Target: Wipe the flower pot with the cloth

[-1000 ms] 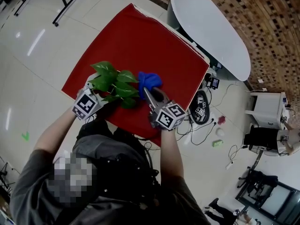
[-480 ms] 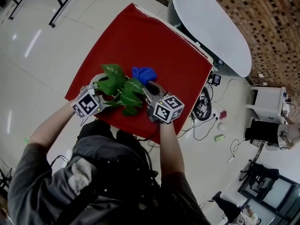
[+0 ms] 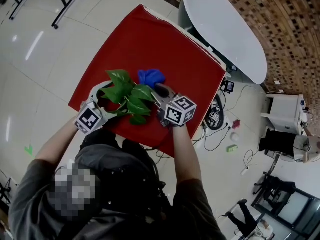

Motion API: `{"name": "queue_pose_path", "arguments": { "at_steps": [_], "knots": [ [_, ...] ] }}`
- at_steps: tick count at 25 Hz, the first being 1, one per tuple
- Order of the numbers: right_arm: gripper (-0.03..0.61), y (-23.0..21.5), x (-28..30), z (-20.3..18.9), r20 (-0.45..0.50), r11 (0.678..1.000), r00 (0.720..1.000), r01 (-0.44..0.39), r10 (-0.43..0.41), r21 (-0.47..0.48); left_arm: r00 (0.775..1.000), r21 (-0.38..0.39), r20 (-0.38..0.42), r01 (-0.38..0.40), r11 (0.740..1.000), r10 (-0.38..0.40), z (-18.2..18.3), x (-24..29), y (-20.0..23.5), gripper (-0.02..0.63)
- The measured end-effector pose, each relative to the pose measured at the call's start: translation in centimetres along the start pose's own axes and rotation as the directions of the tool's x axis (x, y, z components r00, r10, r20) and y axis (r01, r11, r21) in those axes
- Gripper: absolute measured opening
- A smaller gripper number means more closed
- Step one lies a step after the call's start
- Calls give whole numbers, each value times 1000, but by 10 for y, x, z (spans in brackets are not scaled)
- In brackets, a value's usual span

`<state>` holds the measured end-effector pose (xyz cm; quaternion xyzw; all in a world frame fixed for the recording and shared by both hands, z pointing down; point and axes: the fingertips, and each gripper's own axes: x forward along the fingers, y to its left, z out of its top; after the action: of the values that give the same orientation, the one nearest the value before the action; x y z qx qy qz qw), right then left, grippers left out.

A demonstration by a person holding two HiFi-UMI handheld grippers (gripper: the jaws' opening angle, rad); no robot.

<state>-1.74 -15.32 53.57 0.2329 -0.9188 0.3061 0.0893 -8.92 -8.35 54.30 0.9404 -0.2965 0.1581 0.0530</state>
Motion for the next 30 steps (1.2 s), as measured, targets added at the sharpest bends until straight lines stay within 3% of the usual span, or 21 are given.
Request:
{"name": "queue_pose_path", "arguments": {
  "at_steps": [6,12,20,30],
  "knots": [
    [52,5,30,5,-78,993,990,-118,117,-7,989,-68,-8,-145,987,145,-10,-1,-14,485],
    [52,8,29,11,-83,981,978,-187,191,58,968,-45,-25,-252,967,251,11,24,0,476],
    [52,25,7,-8,-95,982,978,-182,186,44,961,-56,-36,-275,960,274,8,20,0,472],
    [51,50,-23,-29,-41,986,987,-155,158,63,962,-60,-39,-274,960,272,8,21,-4,472]
  ]
}}
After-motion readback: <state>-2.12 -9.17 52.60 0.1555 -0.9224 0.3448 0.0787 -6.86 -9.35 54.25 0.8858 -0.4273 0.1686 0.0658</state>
